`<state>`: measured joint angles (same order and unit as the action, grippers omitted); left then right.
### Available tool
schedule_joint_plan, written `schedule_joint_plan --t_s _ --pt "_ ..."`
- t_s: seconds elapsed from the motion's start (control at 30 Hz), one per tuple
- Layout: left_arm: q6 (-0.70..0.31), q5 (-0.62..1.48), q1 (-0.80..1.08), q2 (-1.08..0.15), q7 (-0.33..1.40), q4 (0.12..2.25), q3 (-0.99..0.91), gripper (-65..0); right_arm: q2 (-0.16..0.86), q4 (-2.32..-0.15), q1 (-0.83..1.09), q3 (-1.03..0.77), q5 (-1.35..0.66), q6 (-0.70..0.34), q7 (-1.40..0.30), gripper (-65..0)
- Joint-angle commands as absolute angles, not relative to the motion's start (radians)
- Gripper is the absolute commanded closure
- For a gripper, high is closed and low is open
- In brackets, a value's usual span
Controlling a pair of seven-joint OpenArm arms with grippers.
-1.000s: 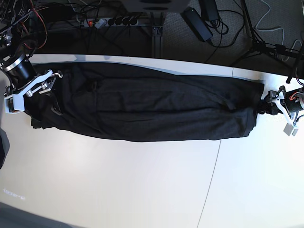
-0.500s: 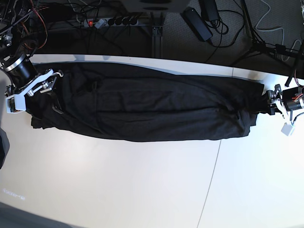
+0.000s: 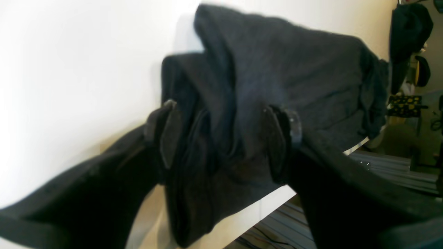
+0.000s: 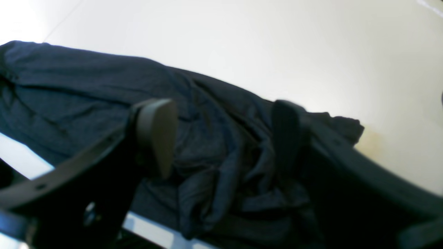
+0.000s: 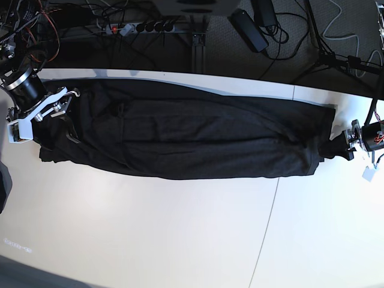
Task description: Fold the T-shirt properly
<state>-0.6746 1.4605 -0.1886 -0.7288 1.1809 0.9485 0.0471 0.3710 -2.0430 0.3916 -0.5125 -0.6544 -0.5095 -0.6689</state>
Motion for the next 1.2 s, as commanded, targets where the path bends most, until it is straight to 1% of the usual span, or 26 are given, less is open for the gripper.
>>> schedule_joint_plan --t_s 0.0,0.3,0.6,0.9,1.17 --pt "-0.698 1.484 -0.214 -0.751 1.171 0.965 0.038 -40.8 0.384 -2.059 0.391 -0.522 -0.666 -0.555 -0.649 -42.8" --pt "-0.698 1.484 -0.21 -0.713 1.164 0.933 0.038 -40.8 0.385 -2.059 0.391 -0.522 -0.667 -0.554 -0.649 -42.8" --pt "-0.698 1.484 -0.21 -0.737 1.148 0.911 0.038 -40.8 0.385 -2.059 0.391 -0.522 -0.667 -0.555 -0.656 -42.8" --pt "-0.698 1.46 -0.21 -0.731 1.106 0.909 0.038 -40.8 0.385 -2.059 0.391 -0.522 -0.682 -0.555 -0.656 -42.8" --pt "-0.698 1.422 -0.21 -0.729 1.088 0.848 0.038 -40.8 0.385 -2.059 0.391 -0.522 -0.682 -0.555 -0.656 -42.8"
